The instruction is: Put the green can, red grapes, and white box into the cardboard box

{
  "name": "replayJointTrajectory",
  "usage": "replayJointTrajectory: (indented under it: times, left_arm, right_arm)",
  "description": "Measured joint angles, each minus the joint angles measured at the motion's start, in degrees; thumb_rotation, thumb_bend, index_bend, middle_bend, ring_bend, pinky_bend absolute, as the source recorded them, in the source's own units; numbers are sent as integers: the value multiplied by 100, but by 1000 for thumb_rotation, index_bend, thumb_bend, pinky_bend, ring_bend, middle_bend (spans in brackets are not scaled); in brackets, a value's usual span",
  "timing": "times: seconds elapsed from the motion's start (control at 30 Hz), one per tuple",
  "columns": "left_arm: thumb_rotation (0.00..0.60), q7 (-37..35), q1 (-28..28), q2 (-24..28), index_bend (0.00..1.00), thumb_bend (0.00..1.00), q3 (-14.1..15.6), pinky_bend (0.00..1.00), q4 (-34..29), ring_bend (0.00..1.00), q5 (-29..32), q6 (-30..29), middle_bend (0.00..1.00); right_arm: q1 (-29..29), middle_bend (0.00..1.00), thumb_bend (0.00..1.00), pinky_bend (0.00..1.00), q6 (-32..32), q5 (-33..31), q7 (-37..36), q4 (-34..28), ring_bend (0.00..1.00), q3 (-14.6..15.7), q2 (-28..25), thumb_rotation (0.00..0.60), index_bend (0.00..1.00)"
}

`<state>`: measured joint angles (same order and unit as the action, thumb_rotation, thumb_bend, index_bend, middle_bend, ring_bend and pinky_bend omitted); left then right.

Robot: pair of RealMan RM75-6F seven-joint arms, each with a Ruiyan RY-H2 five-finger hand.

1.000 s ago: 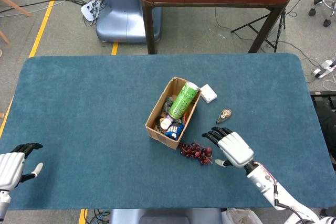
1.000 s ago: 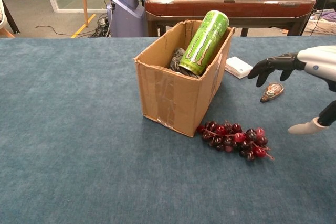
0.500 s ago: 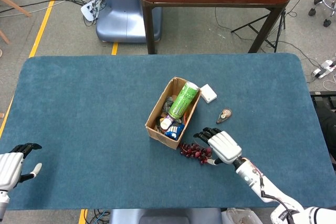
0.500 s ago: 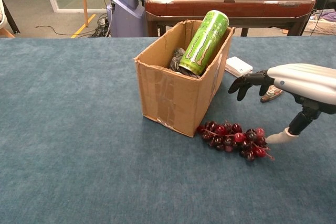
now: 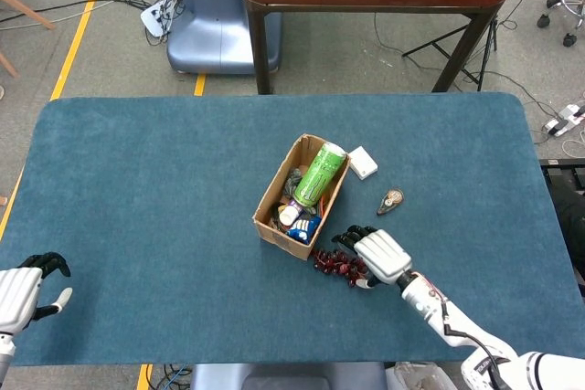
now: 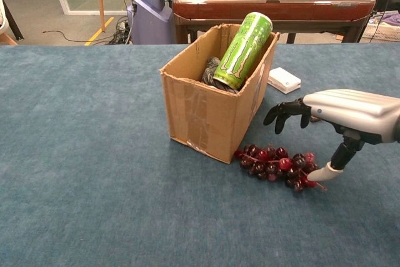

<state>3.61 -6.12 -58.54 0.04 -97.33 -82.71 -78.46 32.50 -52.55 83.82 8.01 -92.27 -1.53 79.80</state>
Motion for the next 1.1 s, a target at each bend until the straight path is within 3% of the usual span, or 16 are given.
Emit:
replayJointTrajectory:
  times: [0.73,1.1]
  left_arm:
    - [600,256,-56,289,512,284,37,534,-272,316,400,353,356]
    - [600,228,-61,295,503,284,35,534,-283,315,418,364,357]
  right_arm:
    - [516,341,7,359,778,-1064,952,-52,225,-87,153,600,227]
    - [708,438,294,408,926,-1426,1177,-85,332,-37,134,600,227]
